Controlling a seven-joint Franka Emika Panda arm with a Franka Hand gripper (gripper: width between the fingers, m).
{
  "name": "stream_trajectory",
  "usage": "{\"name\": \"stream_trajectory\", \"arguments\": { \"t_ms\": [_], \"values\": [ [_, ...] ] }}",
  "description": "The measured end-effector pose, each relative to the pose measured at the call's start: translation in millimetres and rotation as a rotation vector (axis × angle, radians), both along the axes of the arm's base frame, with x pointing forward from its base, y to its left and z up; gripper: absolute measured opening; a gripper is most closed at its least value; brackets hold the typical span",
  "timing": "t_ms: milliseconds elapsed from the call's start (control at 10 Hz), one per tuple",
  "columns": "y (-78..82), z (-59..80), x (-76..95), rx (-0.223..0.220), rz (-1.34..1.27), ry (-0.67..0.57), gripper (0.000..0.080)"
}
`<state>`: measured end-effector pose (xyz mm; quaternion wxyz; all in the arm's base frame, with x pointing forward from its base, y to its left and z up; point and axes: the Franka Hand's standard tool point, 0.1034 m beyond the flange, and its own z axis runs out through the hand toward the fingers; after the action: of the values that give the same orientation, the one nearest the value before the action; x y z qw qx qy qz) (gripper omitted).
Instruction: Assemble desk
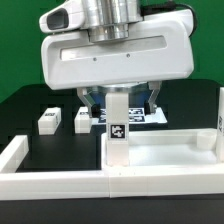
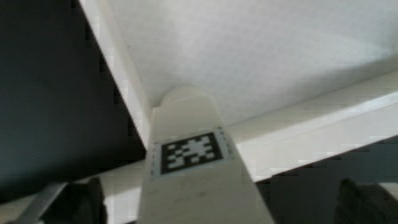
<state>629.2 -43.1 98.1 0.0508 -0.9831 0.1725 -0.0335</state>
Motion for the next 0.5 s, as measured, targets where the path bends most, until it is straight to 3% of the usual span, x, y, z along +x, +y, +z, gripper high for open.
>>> {"name": "stream_trajectory", "arguments": {
  "t_ms": [100,200,300,400,500],
  "values": [
    [0.0,-0.2,-0.2,0.001,-0.012,0.002,0.0601],
    [0.0,-0.4,-0.2,0.001,-0.015,0.002,0.0422],
    [-1.1,-0.8,-0.8,0.005,-0.085,0.01,0.0422],
    [-4.3,-1.5,-1.9,0.008,-0.153,0.017,0.0295],
    [-3.9,-1.4,-1.8,0.015,-0.235,0.024,0.0294]
  ]
}}
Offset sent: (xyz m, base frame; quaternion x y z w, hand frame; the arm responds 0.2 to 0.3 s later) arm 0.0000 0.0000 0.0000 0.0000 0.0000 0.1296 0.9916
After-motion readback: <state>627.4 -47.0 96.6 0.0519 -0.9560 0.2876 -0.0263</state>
